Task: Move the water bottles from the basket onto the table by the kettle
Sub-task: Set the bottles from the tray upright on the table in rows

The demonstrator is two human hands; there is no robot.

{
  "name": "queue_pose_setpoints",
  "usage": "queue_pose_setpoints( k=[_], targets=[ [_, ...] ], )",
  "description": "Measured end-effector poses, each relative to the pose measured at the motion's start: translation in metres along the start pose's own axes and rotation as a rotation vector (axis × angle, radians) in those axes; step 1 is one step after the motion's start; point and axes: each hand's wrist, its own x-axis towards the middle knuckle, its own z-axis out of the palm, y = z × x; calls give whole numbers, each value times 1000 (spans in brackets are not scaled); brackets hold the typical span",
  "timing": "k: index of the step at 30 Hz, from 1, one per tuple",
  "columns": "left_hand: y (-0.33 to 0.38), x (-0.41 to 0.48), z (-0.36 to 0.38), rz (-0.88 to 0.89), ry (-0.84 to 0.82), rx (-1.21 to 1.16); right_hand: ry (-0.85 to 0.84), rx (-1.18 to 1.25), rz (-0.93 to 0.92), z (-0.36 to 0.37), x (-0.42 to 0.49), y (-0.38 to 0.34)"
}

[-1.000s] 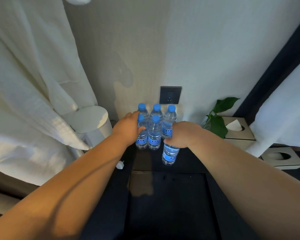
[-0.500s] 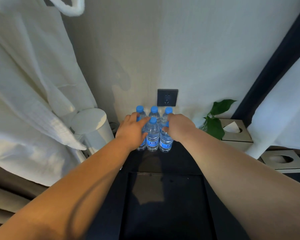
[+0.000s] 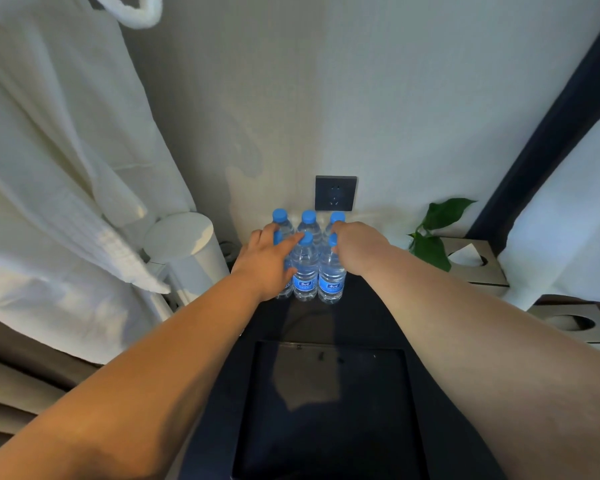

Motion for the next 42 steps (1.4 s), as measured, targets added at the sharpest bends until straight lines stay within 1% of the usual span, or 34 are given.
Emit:
queue_pose_setpoints(
  k=[7,14,19,22,28,33,37,42],
  targets=[
    [2,-2,3,-19,11,-71,25,8,58,3,2,-3],
    [2,-3,0,-13,-14,-56,4,0,-6,4,2,2],
    [4,2,-4,-12,-31,14,48,61,60,9,7,0],
    [3,2,-5,-10,-30,26,74,54,93,12,8,0],
    [2,1,-1,-13,-21,15,27,92,28,12,6,5],
    [2,1,-1,-18,-34,7,74,94,86,16,6,1],
    [4,0,-2,-29,-44,3,115,129,89,19,6,-2],
    [4,-1,-2,-33,-54,-19,121,139,89,21,7,-1]
  ],
)
